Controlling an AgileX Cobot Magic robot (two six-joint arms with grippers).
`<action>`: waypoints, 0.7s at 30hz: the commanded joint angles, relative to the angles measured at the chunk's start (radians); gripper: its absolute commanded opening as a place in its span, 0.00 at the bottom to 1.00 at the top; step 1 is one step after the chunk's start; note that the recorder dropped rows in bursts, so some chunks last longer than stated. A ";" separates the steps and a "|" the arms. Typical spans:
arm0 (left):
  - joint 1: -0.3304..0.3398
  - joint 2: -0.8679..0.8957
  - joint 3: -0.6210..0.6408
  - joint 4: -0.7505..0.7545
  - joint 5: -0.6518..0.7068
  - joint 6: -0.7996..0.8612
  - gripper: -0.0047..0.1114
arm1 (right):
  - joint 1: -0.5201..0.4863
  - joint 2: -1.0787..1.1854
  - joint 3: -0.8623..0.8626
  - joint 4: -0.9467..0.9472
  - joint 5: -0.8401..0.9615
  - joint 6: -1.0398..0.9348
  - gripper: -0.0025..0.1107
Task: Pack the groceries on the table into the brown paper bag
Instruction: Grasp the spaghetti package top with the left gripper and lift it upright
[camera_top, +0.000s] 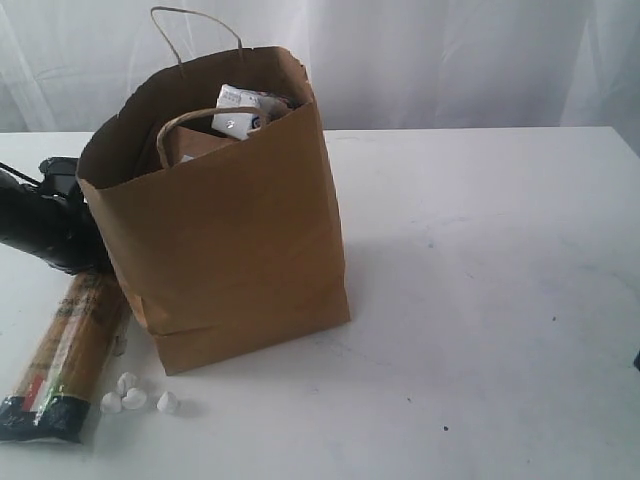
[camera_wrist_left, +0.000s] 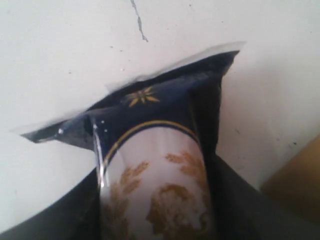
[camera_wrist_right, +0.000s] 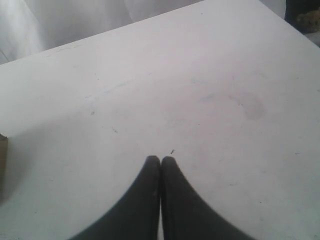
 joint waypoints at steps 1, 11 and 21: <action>-0.002 -0.001 -0.013 0.010 0.160 -0.057 0.04 | 0.003 0.003 0.004 -0.005 -0.008 0.015 0.02; 0.000 -0.118 -0.093 0.317 0.216 -0.313 0.04 | 0.003 0.003 0.004 -0.005 -0.008 0.015 0.02; 0.000 -0.300 -0.095 0.607 0.405 -0.539 0.04 | 0.003 0.003 0.004 -0.005 -0.008 0.015 0.02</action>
